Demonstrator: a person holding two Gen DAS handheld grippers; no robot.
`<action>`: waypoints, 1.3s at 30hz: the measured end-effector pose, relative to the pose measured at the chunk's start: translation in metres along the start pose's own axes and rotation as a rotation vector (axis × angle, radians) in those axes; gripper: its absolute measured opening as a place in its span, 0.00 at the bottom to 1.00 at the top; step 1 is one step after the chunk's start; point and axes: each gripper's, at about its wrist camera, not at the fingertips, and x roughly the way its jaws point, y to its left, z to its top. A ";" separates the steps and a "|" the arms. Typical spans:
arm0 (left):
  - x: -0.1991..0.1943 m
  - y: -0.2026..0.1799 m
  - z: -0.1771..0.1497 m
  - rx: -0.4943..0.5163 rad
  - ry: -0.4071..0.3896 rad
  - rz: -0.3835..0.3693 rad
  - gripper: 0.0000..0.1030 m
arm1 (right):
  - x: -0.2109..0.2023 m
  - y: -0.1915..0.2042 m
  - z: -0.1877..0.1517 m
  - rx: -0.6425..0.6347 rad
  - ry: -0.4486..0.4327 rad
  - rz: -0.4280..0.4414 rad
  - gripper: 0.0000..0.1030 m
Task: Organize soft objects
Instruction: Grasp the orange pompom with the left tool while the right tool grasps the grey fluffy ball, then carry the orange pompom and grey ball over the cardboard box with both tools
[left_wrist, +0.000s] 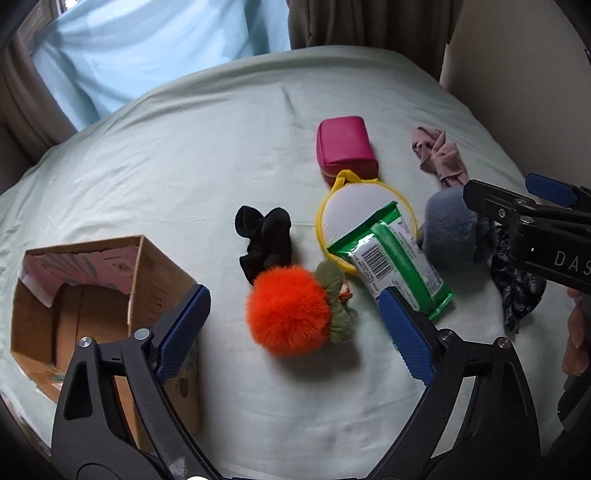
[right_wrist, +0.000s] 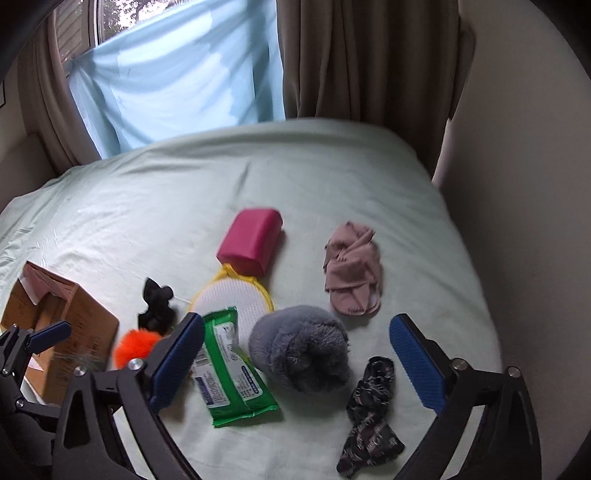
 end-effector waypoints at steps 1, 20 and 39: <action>0.008 0.000 -0.001 -0.003 0.012 0.005 0.89 | 0.010 -0.001 -0.002 0.003 0.014 0.005 0.93; 0.079 -0.010 -0.011 0.020 0.145 -0.005 0.45 | 0.098 -0.018 -0.020 0.029 0.100 0.104 0.71; 0.050 -0.008 0.007 0.012 0.083 -0.055 0.37 | 0.075 -0.023 -0.018 0.064 0.100 0.131 0.44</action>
